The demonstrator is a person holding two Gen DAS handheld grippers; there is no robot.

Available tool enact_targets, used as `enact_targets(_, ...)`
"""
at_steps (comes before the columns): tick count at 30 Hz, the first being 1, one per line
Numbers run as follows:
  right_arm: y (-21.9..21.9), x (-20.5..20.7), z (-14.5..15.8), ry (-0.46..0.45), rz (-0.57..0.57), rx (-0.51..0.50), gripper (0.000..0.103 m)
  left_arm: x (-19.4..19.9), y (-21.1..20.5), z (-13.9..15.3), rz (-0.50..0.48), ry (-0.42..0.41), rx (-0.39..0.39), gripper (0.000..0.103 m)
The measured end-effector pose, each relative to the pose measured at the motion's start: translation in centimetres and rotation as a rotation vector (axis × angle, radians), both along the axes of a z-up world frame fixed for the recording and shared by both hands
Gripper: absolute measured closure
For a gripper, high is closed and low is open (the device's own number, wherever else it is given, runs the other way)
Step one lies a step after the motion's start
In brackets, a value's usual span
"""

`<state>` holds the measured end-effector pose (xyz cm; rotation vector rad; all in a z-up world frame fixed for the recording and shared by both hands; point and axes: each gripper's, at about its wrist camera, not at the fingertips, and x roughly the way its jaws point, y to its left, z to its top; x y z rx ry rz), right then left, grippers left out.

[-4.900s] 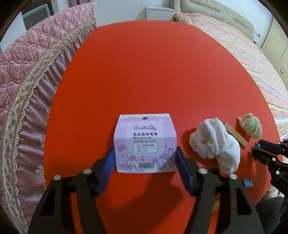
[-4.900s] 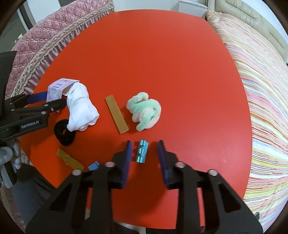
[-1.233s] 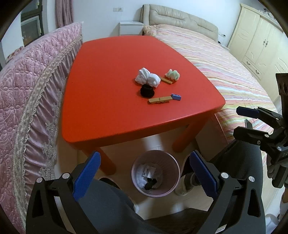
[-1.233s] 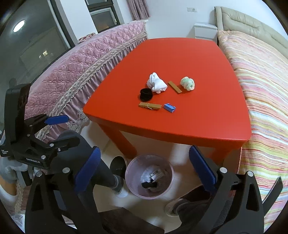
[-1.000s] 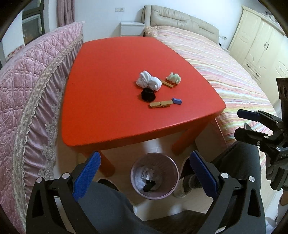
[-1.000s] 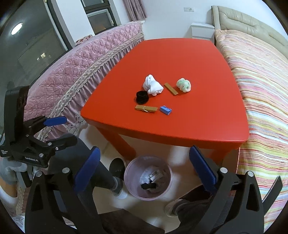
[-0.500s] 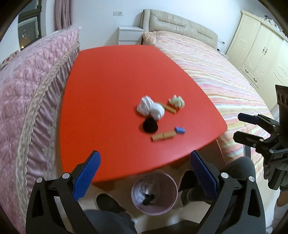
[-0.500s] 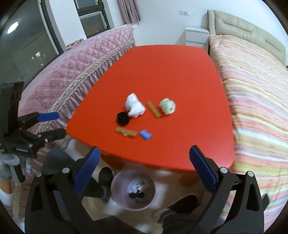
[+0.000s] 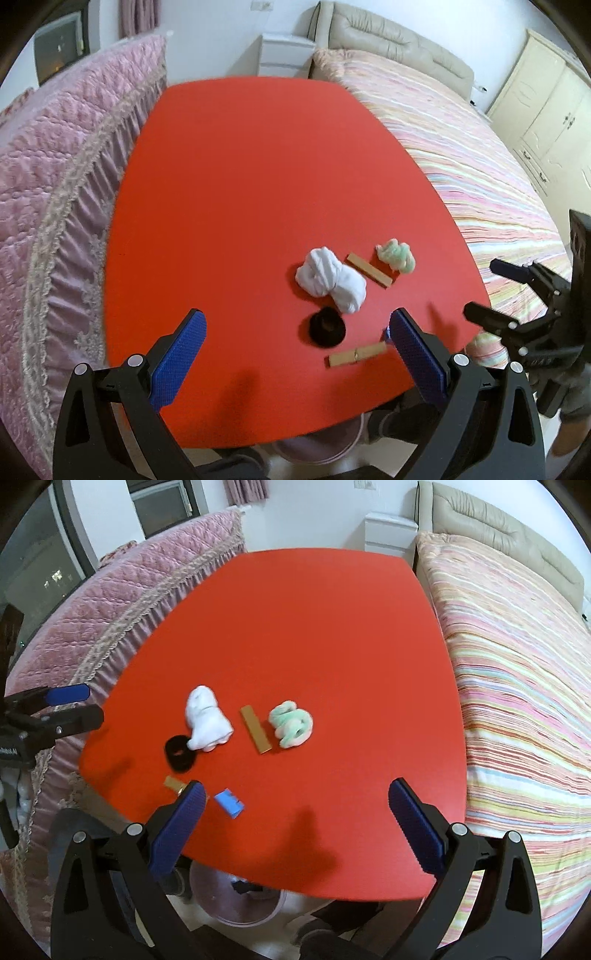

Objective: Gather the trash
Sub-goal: 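Move the left tool to the white socks while the right tool approaches the mint-green sock ball, then close the left tool on the white socks while the right tool grasps the mint-green sock ball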

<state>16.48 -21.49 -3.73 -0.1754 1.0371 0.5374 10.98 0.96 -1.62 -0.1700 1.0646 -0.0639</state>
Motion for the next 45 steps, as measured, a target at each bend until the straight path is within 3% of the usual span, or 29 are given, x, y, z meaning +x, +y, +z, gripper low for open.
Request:
enact_targets(7,1.5,2.6,-1.3,0.024,0.020,-0.024,0.005,3.5,-0.8,-1.7,0.009,0.075,-0.001,0.008)
enact_targets(14,2.9,4.4,-2.8,0.040,0.034,-0.038,0.006,6.1,-0.5,-4.5,0.060,0.171,-0.065,0.008)
enact_targets(20,3.0,5.5,-4.0,0.048,0.028,-0.044,0.006,7.1,-0.9,-5.8,0.071,0.200,-0.099,0.008)
enact_targets(26,3.3,6.0,-4.8,0.058,0.039,-0.049,0.018,7.6,-1.0,-6.8,0.085,0.218,-0.096,0.009)
enact_targets(29,3.6,6.2,-5.1,0.059,0.046,-0.054,0.025,7.7,-0.6,-7.2,0.093,0.229,-0.099,0.020)
enact_targets(32,3.9,6.3,-5.4,0.066,0.054,-0.054,0.030,7.6,-0.6,-7.5,0.086,0.236,-0.110,0.023)
enact_targets(37,4.3,6.4,-5.8,0.073,0.062,-0.053,0.049,7.6,-0.7,-7.5,0.075,0.235,-0.136,0.034)
enact_targets(41,4.4,6.4,-5.9,0.069,0.066,-0.059,0.066,7.5,-0.7,-7.1,0.055,0.226,-0.152,0.051)
enact_targets(43,4.5,6.3,-6.0,0.068,0.069,-0.063,0.080,7.5,-0.8,-7.1,0.046,0.220,-0.162,0.058)
enact_targets(45,4.4,6.3,-6.0,0.066,0.067,-0.062,0.084,7.5,-0.7,-7.1,0.042,0.212,-0.168,0.064)
